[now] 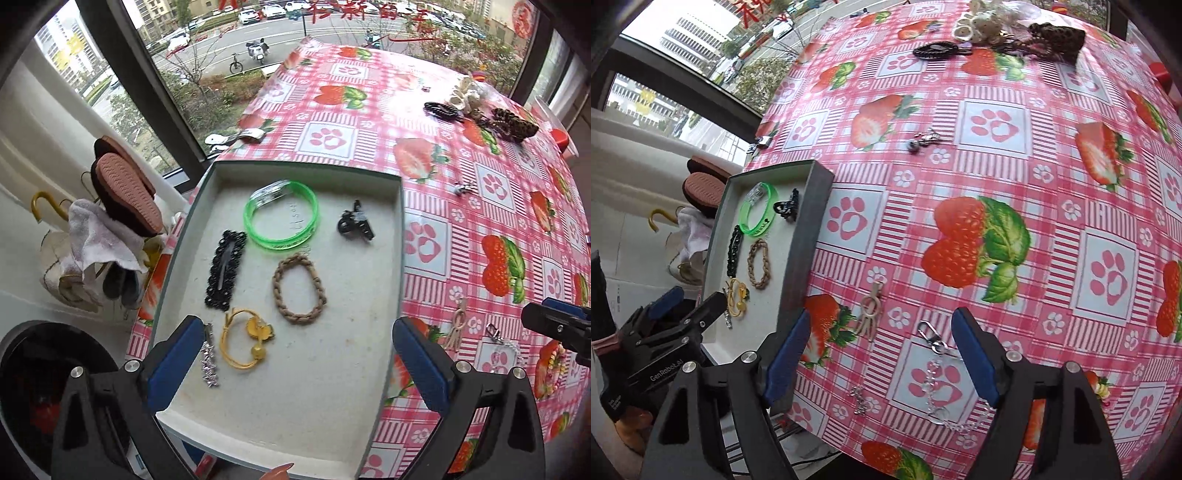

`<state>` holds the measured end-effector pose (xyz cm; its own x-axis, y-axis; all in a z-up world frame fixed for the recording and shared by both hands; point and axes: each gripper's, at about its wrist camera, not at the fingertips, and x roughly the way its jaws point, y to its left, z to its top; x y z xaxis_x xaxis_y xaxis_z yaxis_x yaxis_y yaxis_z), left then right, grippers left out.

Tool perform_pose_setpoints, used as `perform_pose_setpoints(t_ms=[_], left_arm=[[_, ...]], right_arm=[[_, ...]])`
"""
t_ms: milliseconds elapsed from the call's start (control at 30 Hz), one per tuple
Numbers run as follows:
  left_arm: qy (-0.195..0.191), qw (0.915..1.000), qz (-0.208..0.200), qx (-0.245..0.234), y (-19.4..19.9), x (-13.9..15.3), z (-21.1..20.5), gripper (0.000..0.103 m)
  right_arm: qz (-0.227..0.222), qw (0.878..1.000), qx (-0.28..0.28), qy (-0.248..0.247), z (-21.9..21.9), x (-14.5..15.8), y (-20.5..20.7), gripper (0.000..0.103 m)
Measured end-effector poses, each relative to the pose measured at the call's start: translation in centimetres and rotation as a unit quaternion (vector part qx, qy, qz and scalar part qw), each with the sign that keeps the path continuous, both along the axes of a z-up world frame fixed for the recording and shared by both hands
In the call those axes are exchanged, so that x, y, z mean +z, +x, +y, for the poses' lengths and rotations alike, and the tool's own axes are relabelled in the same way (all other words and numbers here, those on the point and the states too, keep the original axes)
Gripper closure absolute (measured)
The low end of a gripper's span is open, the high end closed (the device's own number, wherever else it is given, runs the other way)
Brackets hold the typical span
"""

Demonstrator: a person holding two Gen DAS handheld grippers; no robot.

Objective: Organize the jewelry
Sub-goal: 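Grasp the silver charm keychain with the left tool while the right tool grasps the beaded bracelet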

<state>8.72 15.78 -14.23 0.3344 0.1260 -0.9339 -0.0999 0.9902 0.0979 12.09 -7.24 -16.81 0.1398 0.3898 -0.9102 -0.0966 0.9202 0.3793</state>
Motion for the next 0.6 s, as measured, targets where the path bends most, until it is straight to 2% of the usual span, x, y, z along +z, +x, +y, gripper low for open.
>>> perform_pose_setpoints(t_ms=[133, 333, 600], left_arm=[[-0.012, 0.9988, -0.007, -0.047, 1.9, 0.3, -3.9, 0.000], [-0.050, 0.9945, 0.009, -0.091, 4.7, -0.7, -9.2, 0.000], [-0.045, 0.9927, 0.008, -0.111, 7.7, -2.1, -13.8, 0.000]], right_arm=[[0.003, 0.999, -0.040, -0.027, -4.2, -0.1, -1.3, 0.022], [0.013, 0.994, -0.088, -0.066, -9.6, -0.8, -3.4, 0.022], [0.038, 0.986, -0.119, -0.107, -14.4, -2.4, -7.3, 0.022]])
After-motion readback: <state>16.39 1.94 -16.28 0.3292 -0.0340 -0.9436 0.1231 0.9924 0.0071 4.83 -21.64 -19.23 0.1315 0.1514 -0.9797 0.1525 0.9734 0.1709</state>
